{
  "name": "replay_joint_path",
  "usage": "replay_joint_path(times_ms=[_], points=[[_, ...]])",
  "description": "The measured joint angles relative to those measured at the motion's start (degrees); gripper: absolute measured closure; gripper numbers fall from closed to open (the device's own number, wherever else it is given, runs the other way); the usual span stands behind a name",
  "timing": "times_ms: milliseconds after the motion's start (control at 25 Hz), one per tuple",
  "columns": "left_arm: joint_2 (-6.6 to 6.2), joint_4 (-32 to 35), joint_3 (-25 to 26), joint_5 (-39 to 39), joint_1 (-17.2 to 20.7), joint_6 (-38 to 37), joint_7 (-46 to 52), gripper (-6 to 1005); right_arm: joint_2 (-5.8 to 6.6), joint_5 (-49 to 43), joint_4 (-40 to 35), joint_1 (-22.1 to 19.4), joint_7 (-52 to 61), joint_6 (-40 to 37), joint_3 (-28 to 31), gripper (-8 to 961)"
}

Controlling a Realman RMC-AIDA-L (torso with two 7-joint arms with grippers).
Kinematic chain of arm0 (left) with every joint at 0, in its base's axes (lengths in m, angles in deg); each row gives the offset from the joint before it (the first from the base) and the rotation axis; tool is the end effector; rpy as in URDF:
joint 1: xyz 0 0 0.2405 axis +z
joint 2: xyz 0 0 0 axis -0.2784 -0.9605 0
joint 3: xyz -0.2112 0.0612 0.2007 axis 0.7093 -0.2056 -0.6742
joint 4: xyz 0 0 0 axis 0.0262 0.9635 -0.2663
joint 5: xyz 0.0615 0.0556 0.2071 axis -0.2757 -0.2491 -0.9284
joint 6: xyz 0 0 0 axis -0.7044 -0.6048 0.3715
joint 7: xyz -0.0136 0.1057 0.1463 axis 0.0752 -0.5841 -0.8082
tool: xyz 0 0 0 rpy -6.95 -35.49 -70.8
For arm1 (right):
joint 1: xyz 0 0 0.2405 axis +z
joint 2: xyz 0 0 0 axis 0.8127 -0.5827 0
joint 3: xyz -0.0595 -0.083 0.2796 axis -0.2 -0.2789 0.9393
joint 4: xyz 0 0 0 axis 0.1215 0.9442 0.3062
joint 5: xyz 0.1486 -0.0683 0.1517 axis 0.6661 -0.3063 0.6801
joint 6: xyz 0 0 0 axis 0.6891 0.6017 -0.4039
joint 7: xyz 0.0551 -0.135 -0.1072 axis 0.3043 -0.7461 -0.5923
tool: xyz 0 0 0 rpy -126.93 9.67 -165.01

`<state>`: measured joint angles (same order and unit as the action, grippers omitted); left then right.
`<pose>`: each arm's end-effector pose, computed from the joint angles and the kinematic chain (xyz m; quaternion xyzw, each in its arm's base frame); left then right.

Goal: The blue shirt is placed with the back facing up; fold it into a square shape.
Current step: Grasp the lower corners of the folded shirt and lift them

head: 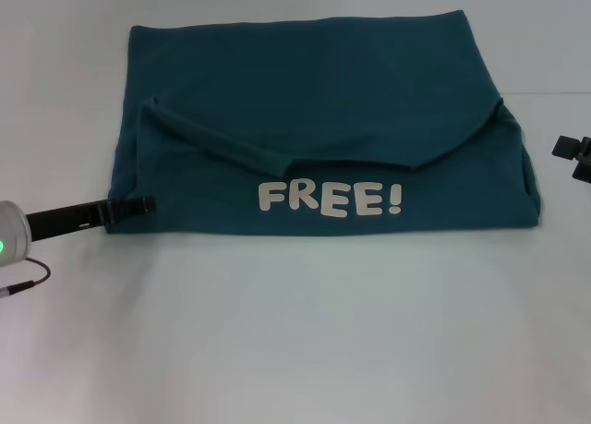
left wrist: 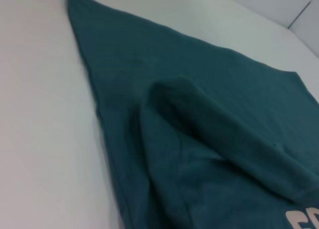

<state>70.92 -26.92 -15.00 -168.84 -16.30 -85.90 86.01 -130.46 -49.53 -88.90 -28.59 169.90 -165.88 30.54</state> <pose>-0.3684 0.4344 -0.0370 -0.7611 -0.5454 -0.1798 0.3014 0.3714 0.4008 0.0507 -0.7083 0.5834 0.3299 0.2218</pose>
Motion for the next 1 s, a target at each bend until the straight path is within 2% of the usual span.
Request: replay_joint_path(times_ms=[720,920,1000], points=[[0.24,-0.90,-1.38,0.06,-0.76,0.96,0.04,339,0.00,0.23,0.15,-0.18,-0.04,-0.02,0.06,54],[0.30,-0.67,-1.54,-0.71,-0.99,2.77,3.25,357,0.00,0.25,0.15,-0.27,-0.04,-0.42,0.76,54],[0.31,-0.25,-1.56,-1.03,-0.86,3.14,4.09,399,0.00,0.25,0.15,-0.39,-0.04,-0.89,1.23,54]])
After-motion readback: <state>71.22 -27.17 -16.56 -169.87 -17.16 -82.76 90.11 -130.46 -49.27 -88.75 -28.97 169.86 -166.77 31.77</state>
